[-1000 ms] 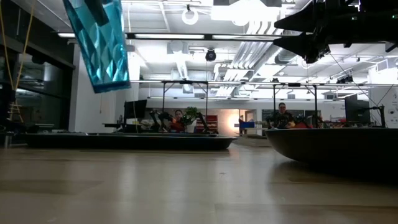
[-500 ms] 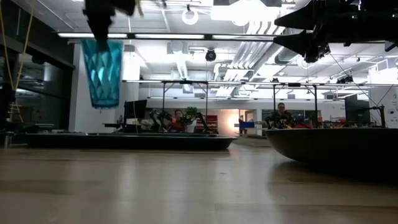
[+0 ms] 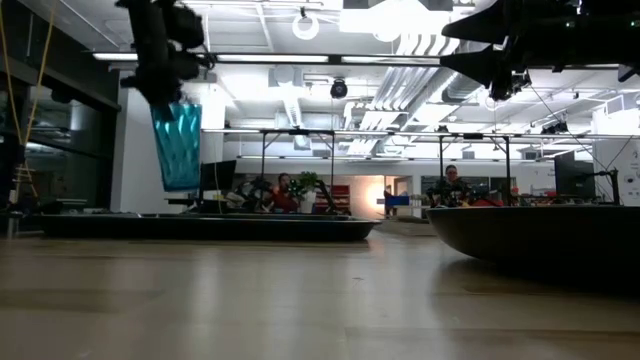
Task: Pick and place plate/cup/fork/spoon on tray
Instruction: Put the blue cup on the dark green tray
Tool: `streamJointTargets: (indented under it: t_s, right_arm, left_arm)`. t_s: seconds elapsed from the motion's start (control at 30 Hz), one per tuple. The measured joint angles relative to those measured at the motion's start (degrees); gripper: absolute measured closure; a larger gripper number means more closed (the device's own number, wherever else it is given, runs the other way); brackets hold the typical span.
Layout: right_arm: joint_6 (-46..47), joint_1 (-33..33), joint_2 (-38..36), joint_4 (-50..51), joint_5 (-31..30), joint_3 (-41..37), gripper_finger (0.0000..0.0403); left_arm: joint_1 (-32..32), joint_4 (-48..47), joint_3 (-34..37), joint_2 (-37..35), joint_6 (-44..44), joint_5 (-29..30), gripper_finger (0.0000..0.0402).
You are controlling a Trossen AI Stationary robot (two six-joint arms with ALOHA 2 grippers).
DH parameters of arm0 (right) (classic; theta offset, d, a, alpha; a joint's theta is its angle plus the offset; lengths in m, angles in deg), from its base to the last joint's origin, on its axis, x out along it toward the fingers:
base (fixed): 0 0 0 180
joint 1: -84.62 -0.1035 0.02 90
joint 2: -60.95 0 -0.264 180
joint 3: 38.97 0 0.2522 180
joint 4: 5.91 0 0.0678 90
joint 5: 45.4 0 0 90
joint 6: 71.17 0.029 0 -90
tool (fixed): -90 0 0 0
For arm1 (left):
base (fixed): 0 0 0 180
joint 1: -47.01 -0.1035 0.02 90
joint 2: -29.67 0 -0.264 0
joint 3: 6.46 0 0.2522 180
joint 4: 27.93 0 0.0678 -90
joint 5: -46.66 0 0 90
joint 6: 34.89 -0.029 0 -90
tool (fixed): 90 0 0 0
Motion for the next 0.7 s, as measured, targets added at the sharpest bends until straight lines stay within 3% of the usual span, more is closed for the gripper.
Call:
streamJointTargets:
  t_s: [0.2,0.7]
  right_arm:
    - [-0.3,0.0,0.0,-0.6,0.1,0.0,0.0128]
    - [-0.9,0.0,0.0,-1.1,0.1,0.0,0.0128]
  left_arm:
    - [-3.4,7.2,4.6,0.6,1.2,-2.3,0.0401]
    - [-2.2,2.9,5.1,8.5,9.7,-0.4,0.0401]
